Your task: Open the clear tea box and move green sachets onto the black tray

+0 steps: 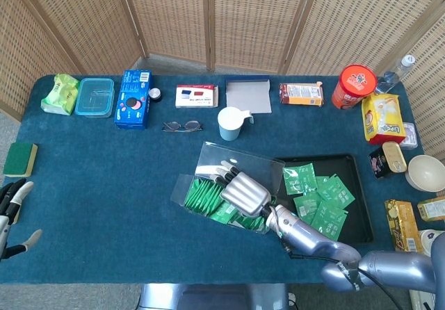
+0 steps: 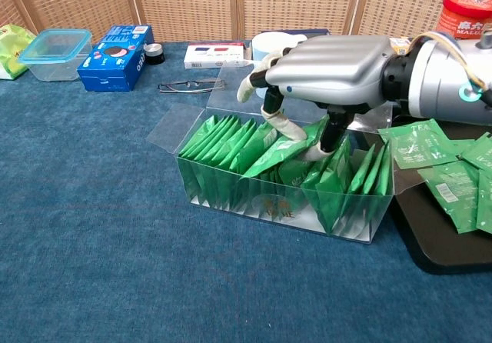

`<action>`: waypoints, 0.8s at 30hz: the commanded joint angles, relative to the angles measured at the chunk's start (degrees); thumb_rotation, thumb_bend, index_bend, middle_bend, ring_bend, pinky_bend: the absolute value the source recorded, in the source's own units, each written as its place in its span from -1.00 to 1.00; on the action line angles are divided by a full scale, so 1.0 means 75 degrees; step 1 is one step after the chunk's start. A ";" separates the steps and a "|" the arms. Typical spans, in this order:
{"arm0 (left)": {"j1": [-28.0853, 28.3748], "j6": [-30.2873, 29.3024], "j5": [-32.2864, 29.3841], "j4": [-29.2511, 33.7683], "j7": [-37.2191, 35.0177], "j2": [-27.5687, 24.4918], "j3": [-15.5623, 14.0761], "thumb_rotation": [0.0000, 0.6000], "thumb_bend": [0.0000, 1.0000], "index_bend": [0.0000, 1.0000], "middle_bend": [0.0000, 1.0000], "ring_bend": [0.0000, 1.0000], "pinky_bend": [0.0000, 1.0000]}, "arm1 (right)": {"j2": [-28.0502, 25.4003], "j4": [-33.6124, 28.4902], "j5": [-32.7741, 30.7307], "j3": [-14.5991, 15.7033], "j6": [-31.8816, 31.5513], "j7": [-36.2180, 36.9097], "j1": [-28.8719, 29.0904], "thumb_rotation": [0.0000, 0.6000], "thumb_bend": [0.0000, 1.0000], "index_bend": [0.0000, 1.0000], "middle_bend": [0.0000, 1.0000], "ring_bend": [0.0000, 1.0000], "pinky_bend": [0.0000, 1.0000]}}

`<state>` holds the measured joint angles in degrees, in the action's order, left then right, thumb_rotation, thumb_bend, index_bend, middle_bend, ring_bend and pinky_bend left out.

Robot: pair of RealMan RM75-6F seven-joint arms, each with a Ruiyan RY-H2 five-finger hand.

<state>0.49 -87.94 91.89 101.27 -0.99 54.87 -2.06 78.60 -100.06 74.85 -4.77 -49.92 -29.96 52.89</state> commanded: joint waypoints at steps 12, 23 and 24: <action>0.0017 -0.0040 0.0028 0.0020 0.0007 -0.0014 0.0032 1.00 -0.55 -0.91 -0.92 -1.00 -0.56 | -0.1111 -0.0718 0.0372 0.0048 -0.1030 0.0613 -0.0808 1.00 -0.37 0.46 -0.62 -0.77 -0.93; 0.0057 -0.0090 0.0093 0.0164 0.0128 -0.0055 0.0084 1.00 -0.55 -0.91 -0.92 -1.00 -0.56 | -0.2256 -0.1460 0.1033 0.0295 -0.2045 0.1105 -0.1705 1.00 -0.37 0.46 -0.60 -0.75 -0.93; 0.0062 -0.0096 0.0096 0.0184 0.0147 -0.0060 0.0093 1.00 -0.55 -0.91 -0.92 -1.00 -0.56 | -0.2349 -0.1501 0.1092 0.0301 -0.2145 0.1157 -0.1789 1.00 -0.37 0.46 -0.60 -0.75 -0.93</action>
<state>0.93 -88.63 92.59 102.62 0.08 54.44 -1.39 61.85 -110.64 82.31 -2.73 -65.10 -22.02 40.35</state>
